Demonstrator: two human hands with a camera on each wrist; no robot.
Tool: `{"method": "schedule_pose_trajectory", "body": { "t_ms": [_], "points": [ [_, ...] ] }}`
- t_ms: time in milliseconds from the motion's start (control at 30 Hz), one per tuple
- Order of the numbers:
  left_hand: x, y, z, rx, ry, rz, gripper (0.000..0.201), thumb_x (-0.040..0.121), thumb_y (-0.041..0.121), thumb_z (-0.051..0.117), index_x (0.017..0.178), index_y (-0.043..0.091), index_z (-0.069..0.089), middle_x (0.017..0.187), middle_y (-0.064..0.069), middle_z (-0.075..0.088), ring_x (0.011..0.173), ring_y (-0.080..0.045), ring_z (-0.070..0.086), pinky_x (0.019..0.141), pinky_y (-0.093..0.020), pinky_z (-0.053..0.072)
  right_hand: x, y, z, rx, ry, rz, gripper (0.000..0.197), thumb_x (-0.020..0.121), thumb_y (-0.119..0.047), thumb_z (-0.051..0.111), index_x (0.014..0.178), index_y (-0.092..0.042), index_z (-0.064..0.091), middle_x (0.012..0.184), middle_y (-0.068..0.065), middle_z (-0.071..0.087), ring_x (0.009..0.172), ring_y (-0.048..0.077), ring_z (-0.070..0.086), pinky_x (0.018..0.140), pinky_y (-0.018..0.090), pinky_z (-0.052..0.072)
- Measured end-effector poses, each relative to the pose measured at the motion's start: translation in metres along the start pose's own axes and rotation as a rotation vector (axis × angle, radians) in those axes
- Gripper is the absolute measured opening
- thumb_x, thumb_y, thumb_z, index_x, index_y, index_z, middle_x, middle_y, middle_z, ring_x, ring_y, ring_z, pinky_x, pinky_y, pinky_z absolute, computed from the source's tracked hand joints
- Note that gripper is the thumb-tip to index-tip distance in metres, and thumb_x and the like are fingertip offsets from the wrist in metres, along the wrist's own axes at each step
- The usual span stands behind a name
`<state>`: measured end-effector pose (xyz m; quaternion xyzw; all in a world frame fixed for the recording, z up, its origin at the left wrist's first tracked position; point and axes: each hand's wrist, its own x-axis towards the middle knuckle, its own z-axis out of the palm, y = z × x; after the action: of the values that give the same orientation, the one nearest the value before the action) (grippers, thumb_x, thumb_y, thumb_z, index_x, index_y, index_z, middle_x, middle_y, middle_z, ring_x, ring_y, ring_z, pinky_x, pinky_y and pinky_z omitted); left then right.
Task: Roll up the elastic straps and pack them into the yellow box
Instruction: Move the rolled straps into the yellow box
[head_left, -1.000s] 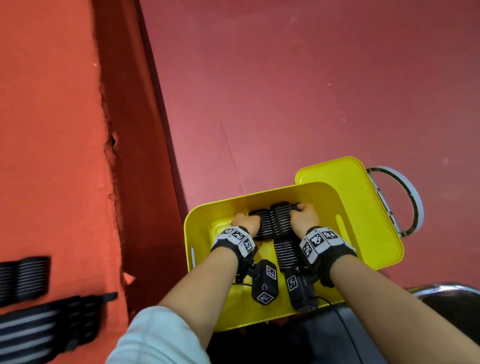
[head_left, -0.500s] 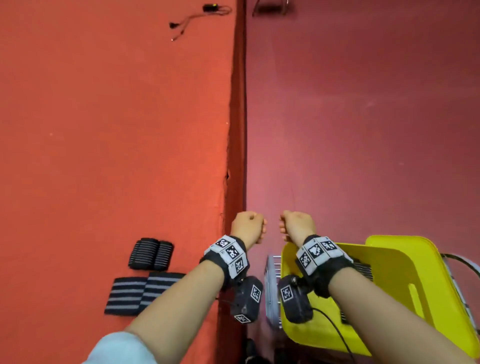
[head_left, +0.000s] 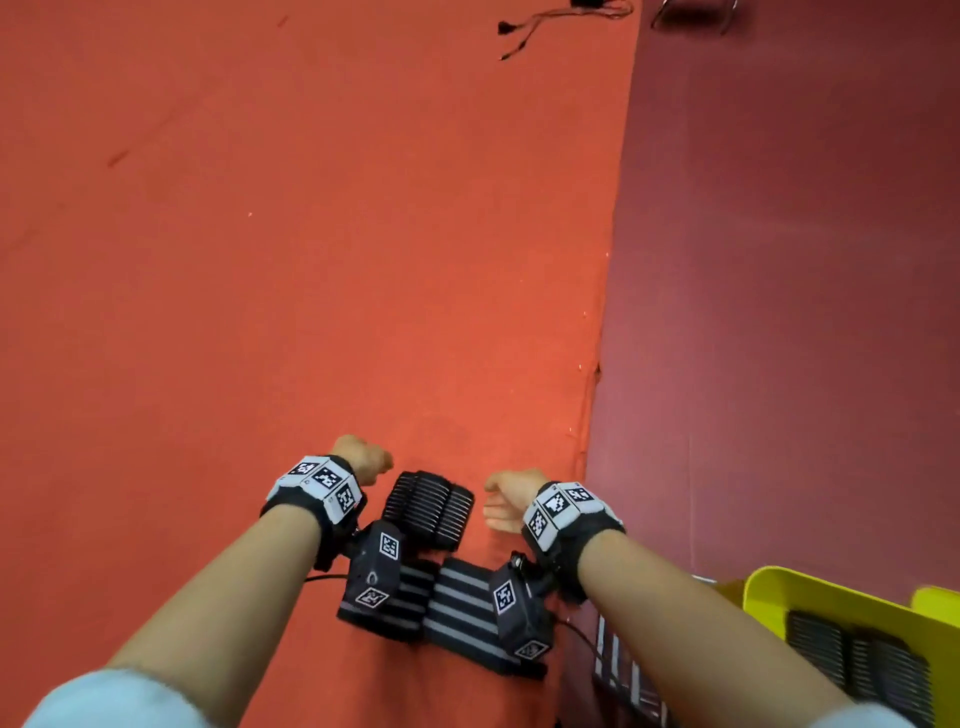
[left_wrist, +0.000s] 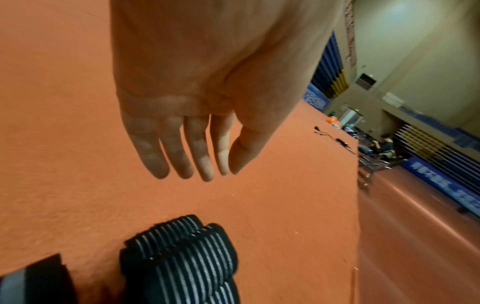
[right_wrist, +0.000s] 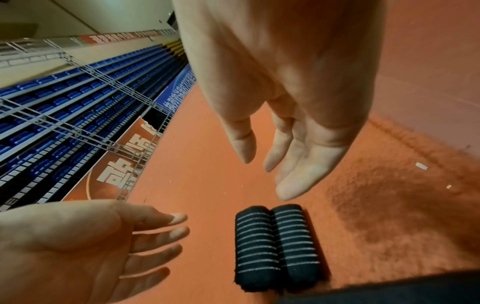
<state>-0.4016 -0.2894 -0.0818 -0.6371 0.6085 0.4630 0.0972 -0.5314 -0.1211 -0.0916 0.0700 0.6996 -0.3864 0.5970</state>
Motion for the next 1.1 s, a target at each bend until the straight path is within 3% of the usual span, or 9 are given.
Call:
{"method": "schedule_pose_trajectory", "body": {
  "t_ms": [133,333,400,467,567,700,867,1033,1100],
  "points": [
    [0.034,-0.016,0.003,0.092,-0.110,-0.137,0.026,0.092,0.012,0.059,0.113,-0.004,0.060,0.111,-0.016,0.062,0.094,-0.030,0.058,0.072,-0.038,0.050,0.028,-0.003,0.019,-0.037,-0.031,0.077,0.018,0.095,-0.005,0.052,0.077,-0.007,0.048,0.080,0.009,0.054,0.065,0.019,0.056,0.075,0.035,0.056],
    [0.070,-0.031,0.020,0.225,-0.300,-0.203,0.009,0.094,0.009,0.049,0.094,0.008,0.058,0.103,-0.013,0.056,0.093,-0.028,0.057,0.069,-0.030,0.047,0.073,0.008,0.030,-0.192,-0.048,0.159,0.015,0.093,-0.018,0.054,0.083,-0.009,0.047,0.082,0.007,0.048,0.079,0.025,0.055,0.096,0.047,0.050],
    [0.074,-0.035,0.026,0.273,-0.312,-0.160,0.019,0.096,0.008,0.049,0.112,0.009,0.059,0.114,-0.017,0.057,0.096,-0.026,0.056,0.060,-0.025,0.046,0.080,0.013,0.032,-0.160,-0.079,0.184,0.011,0.095,-0.016,0.051,0.090,-0.008,0.050,0.085,0.007,0.051,0.074,0.023,0.055,0.091,0.047,0.052],
    [0.080,-0.040,0.034,0.273,-0.295,-0.140,0.032,0.099,0.013,0.047,0.126,-0.001,0.055,0.128,-0.021,0.057,0.102,-0.027,0.057,0.068,-0.032,0.051,0.086,0.018,0.035,-0.070,-0.135,0.201,0.017,0.097,-0.014,0.048,0.110,-0.005,0.053,0.103,0.010,0.059,0.086,0.029,0.058,0.076,0.049,0.052],
    [0.089,-0.047,0.045,0.218,-0.324,-0.182,0.037,0.099,0.018,0.048,0.124,-0.009,0.056,0.127,-0.024,0.059,0.116,-0.037,0.058,0.097,-0.046,0.049,0.088,0.020,0.041,-0.011,-0.164,0.212,0.029,0.097,-0.009,0.046,0.125,-0.007,0.051,0.128,0.014,0.056,0.107,0.033,0.057,0.075,0.049,0.051],
    [0.101,-0.058,0.045,0.189,-0.352,-0.149,0.036,0.096,0.016,0.053,0.121,-0.010,0.056,0.119,-0.014,0.064,0.112,-0.037,0.061,0.099,-0.048,0.048,0.089,0.022,0.047,0.042,-0.160,0.209,0.030,0.095,-0.003,0.047,0.124,-0.010,0.050,0.130,0.015,0.057,0.115,0.034,0.059,0.072,0.045,0.054],
    [0.093,-0.053,0.040,0.115,-0.382,-0.150,0.032,0.098,0.016,0.051,0.121,-0.006,0.059,0.123,-0.022,0.062,0.115,-0.036,0.060,0.100,-0.051,0.047,0.083,0.022,0.049,0.050,-0.153,0.170,0.033,0.094,-0.005,0.051,0.126,-0.013,0.051,0.132,0.014,0.055,0.116,0.034,0.057,0.063,0.040,0.056],
    [0.065,-0.030,0.034,0.120,-0.292,-0.064,0.033,0.098,0.018,0.052,0.120,-0.005,0.059,0.122,-0.019,0.062,0.097,-0.028,0.060,0.091,-0.048,0.052,0.067,0.012,0.044,0.109,-0.141,0.111,0.026,0.094,-0.012,0.053,0.120,-0.014,0.055,0.121,0.011,0.056,0.115,0.031,0.057,0.062,0.036,0.054],
    [0.049,-0.019,0.032,0.159,-0.250,-0.024,0.036,0.098,0.019,0.052,0.126,-0.003,0.055,0.126,-0.021,0.058,0.085,-0.025,0.054,0.070,-0.036,0.053,0.054,0.008,0.037,0.126,-0.120,0.089,0.020,0.094,-0.020,0.053,0.113,-0.014,0.056,0.108,0.007,0.058,0.114,0.031,0.058,0.064,0.036,0.054]
  ]
}}
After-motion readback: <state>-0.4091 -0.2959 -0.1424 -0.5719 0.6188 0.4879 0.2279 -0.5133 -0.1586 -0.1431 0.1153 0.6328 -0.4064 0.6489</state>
